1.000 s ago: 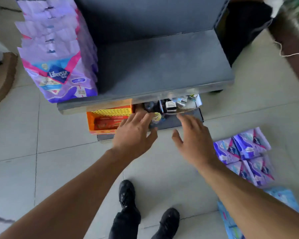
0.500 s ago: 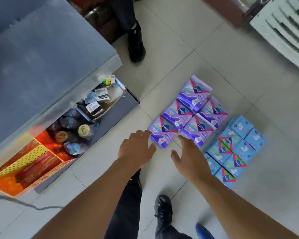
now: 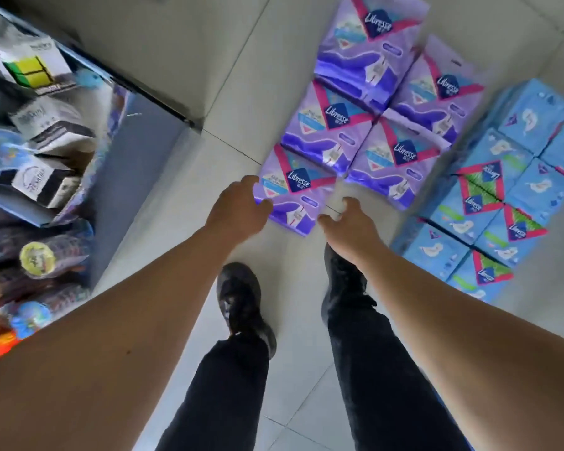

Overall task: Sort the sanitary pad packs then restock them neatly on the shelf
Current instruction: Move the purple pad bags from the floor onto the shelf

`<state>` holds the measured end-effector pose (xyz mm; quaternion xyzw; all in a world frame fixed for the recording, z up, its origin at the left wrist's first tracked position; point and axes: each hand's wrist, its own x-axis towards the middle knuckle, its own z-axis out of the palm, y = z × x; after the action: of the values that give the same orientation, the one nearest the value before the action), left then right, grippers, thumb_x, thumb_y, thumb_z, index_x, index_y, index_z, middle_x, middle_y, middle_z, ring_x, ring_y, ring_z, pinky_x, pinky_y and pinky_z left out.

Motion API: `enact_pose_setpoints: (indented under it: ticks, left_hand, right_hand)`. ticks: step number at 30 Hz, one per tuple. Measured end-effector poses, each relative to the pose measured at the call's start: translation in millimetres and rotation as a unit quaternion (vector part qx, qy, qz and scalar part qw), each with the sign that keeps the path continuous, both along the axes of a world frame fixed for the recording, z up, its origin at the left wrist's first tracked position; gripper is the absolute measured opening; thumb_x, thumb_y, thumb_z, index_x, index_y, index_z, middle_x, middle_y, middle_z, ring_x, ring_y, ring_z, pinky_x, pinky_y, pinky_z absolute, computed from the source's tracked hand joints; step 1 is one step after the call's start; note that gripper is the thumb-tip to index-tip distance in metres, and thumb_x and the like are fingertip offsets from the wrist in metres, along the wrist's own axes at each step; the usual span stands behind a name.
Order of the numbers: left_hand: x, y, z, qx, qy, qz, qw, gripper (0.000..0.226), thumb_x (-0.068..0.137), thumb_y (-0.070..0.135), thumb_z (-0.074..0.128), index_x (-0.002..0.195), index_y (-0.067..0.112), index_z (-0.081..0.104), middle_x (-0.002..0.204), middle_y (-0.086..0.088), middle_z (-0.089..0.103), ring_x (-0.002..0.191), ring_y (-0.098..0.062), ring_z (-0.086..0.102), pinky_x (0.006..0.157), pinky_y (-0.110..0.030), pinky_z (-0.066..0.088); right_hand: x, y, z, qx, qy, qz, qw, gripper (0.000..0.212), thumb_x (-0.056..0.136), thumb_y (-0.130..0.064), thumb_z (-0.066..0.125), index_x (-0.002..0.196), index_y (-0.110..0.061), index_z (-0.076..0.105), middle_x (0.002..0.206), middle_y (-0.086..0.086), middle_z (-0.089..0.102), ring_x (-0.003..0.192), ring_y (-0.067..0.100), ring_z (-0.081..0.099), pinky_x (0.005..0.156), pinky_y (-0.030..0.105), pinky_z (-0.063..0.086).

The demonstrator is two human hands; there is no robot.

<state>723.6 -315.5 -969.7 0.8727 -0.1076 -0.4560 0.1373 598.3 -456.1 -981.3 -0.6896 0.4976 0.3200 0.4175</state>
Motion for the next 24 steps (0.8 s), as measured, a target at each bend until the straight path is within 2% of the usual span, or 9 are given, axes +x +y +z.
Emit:
enact_pose_setpoints:
  ticks: [2,3,7,9,11,15,19,21,24]
  left_hand:
    - [6.6,-0.6,-35.6,-0.001,0.003,-0.005,1.000,0.052,0.096,0.033,0.058,0.141,0.014,0.040,0.138,-0.008,0.052,0.123,-0.023,0.054,0.085,-0.026,0.045]
    - [5.3,-5.5,-60.8,-0.008,0.002,-0.007,1.000,0.051,0.095,0.033,0.059,0.139,0.013,0.042,0.136,-0.008,0.054,0.122,-0.023,0.055,0.084,-0.025,0.044]
    - [9.9,-20.8,-127.8,-0.019,-0.008,0.010,1.000,0.056,0.095,0.030,0.059,0.143,0.012,0.036,0.136,-0.009,0.050,0.124,-0.022,0.051,0.086,-0.021,0.038]
    - [10.7,-25.7,-149.5,-0.011,0.005,0.036,0.999,0.062,0.095,0.033,0.059,0.146,0.012,0.031,0.139,-0.008,0.050,0.125,-0.024,0.052,0.092,-0.024,0.040]
    - [11.7,-25.2,-153.5,-0.025,0.004,0.069,0.997,0.063,0.092,0.037,0.063,0.143,0.011,0.037,0.136,-0.008,0.054,0.121,-0.026,0.055,0.099,-0.034,0.047]
    - [10.8,-17.0,-113.2,-0.054,0.009,0.128,0.990,0.047,0.088,0.038,0.068,0.124,0.012,0.053,0.116,-0.006,0.064,0.103,-0.022,0.064,0.090,-0.040,0.055]
    - [9.7,-8.8,-35.7,-0.121,0.045,0.224,0.966,0.046,0.086,0.034,0.072,0.123,0.015,0.050,0.115,-0.001,0.065,0.100,-0.016,0.066,0.085,-0.035,0.058]
    - [9.1,-3.4,9.1,-0.152,0.048,0.263,0.951,0.045,0.087,0.033,0.072,0.122,0.017,0.048,0.114,0.001,0.064,0.099,-0.014,0.066,0.083,-0.033,0.058]
    - [9.8,8.5,78.1,-0.197,0.041,0.321,0.925,0.042,0.087,0.030,0.072,0.119,0.018,0.047,0.112,0.002,0.064,0.097,-0.013,0.067,0.080,-0.030,0.058]
  right_hand:
    - [10.2,-1.2,-29.2,0.021,0.015,-0.028,0.999,0.060,0.097,-0.033,0.054,0.145,-0.008,0.027,0.139,0.015,0.048,0.122,0.030,0.052,0.080,0.026,0.039]
    - [11.6,-3.9,-52.5,0.027,0.023,-0.044,0.998,0.061,0.096,-0.033,0.054,0.144,-0.007,0.028,0.140,0.016,0.048,0.122,0.030,0.052,0.081,0.027,0.040]
    - [22.9,-9.7,-120.1,0.031,0.007,-0.118,0.993,0.063,0.092,-0.034,0.059,0.142,-0.007,0.032,0.138,0.014,0.051,0.122,0.030,0.053,0.096,0.035,0.044]
    - [26.4,-11.3,-141.6,0.039,-0.004,-0.154,0.987,0.062,0.090,-0.033,0.061,0.140,-0.008,0.035,0.136,0.011,0.052,0.120,0.027,0.054,0.095,0.033,0.043]
    - [26.8,-12.7,-144.0,0.038,-0.021,-0.172,0.984,0.060,0.088,-0.032,0.063,0.137,-0.008,0.040,0.133,0.009,0.055,0.117,0.024,0.056,0.096,0.033,0.046]
    - [22.5,-19.8,-98.1,0.040,-0.069,-0.188,0.979,0.055,0.086,-0.031,0.067,0.134,-0.014,0.046,0.124,-0.003,0.056,0.106,0.014,0.057,0.087,0.029,0.047]
    - [27.4,-25.2,-16.5,0.020,-0.131,-0.191,0.973,0.046,0.086,-0.024,0.069,0.126,-0.023,0.045,0.119,0.001,0.054,0.094,0.011,0.056,0.084,0.030,0.048]
    - [33.6,-24.8,28.4,0.014,-0.168,-0.168,0.971,0.042,0.085,-0.023,0.070,0.120,-0.027,0.046,0.117,0.002,0.057,0.090,0.008,0.055,0.075,0.023,0.045]
    - [47.8,-20.9,95.7,0.005,-0.207,-0.131,0.969,0.052,0.086,-0.025,0.070,0.131,-0.028,0.044,0.119,-0.002,0.055,0.097,0.009,0.053,0.068,0.016,0.041]
